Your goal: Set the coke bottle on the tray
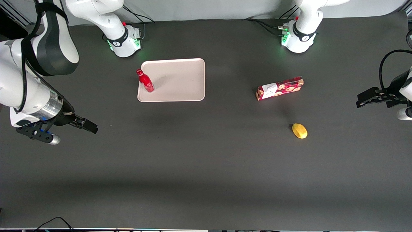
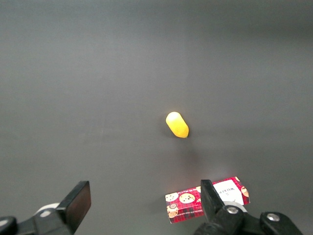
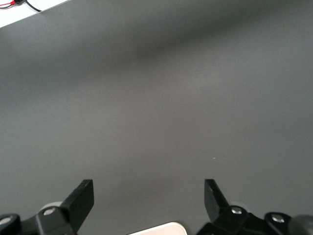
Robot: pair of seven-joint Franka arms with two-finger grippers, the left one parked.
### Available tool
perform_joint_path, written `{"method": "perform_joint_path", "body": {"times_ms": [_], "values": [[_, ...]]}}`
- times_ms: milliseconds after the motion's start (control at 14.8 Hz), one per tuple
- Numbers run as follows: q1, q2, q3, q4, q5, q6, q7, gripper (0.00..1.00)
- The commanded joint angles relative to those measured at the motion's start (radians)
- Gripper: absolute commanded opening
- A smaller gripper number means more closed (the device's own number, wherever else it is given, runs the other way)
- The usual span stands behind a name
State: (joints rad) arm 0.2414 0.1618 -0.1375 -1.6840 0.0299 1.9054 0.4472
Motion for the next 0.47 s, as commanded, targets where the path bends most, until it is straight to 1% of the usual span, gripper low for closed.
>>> {"method": "perform_joint_path", "body": {"times_ms": [0, 68, 135, 271, 406], "values": [[-0.019, 0.021, 0.019, 0.032, 0.001, -0.003, -0.027, 1.00], [-0.030, 0.016, 0.019, 0.030, -0.004, -0.011, -0.030, 1.00], [-0.068, 0.004, 0.027, 0.020, -0.004, -0.028, -0.057, 1.00], [-0.157, -0.024, 0.113, -0.025, -0.002, -0.031, -0.085, 1.00], [-0.169, -0.051, 0.130, -0.066, -0.002, -0.016, -0.084, 1.00]]}}
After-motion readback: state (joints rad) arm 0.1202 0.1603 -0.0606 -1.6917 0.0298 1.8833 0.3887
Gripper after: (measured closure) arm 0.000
